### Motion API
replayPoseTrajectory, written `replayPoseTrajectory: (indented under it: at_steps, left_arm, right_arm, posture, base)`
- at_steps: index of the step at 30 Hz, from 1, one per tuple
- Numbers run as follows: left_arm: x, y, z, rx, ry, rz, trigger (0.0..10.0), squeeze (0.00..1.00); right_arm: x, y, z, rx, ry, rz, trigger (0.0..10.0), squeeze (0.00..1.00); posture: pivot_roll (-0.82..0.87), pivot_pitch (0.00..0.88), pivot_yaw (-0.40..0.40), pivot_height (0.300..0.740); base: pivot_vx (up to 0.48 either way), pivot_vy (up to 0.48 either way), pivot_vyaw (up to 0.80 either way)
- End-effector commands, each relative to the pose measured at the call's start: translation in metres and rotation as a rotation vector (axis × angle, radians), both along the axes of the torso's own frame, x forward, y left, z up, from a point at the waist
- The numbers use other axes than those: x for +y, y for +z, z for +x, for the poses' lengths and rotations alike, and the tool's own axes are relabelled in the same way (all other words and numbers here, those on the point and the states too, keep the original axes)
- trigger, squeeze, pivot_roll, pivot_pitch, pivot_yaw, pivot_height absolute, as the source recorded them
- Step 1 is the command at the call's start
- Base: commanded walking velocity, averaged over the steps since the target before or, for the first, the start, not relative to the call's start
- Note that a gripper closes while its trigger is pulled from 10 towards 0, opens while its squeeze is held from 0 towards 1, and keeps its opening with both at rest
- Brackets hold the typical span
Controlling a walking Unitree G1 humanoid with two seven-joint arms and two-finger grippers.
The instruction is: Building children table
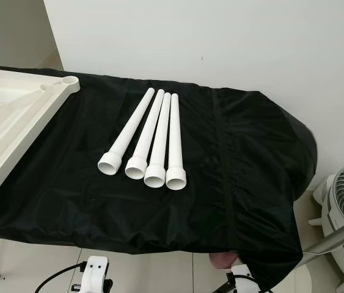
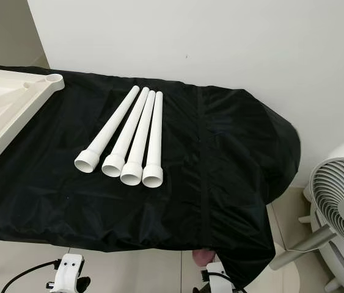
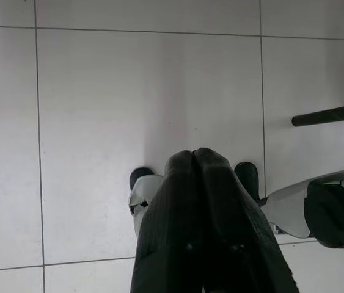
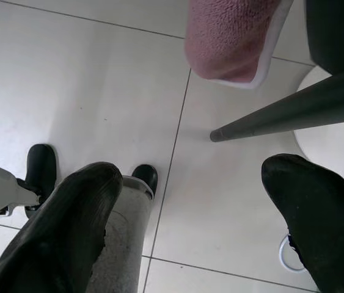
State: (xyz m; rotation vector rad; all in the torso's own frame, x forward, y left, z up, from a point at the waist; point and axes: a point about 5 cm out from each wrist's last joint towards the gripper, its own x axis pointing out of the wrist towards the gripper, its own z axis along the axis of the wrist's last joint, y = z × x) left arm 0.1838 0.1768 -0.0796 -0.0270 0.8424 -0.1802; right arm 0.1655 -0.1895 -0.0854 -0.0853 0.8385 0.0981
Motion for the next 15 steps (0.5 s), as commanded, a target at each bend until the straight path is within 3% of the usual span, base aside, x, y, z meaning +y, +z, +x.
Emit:
replayPoseTrajectory:
  at_steps: [1,15]
  left_arm:
    - [0.0014,-0.0039,-0.0068,0.033,0.03,0.003,10.0,0.0]
    - [0.0086,-0.0049,-0.0092,0.049,0.071,0.015,10.0,0.0]
  right_arm:
    - [-0.0015,-0.001,-0.0017,0.014,0.0,-0.006,10.0,0.0]
    - [0.0011,0.0019,0.0057,-0.002,0.018,-0.004,10.0,0.0]
  posture:
    - [0.01,0.0,-0.061,0.74]
    - [0.02,0.0,-0.067,0.74]
  base:
    - [0.0,0.285,0.0]
    - [0.0,0.356,0.0]
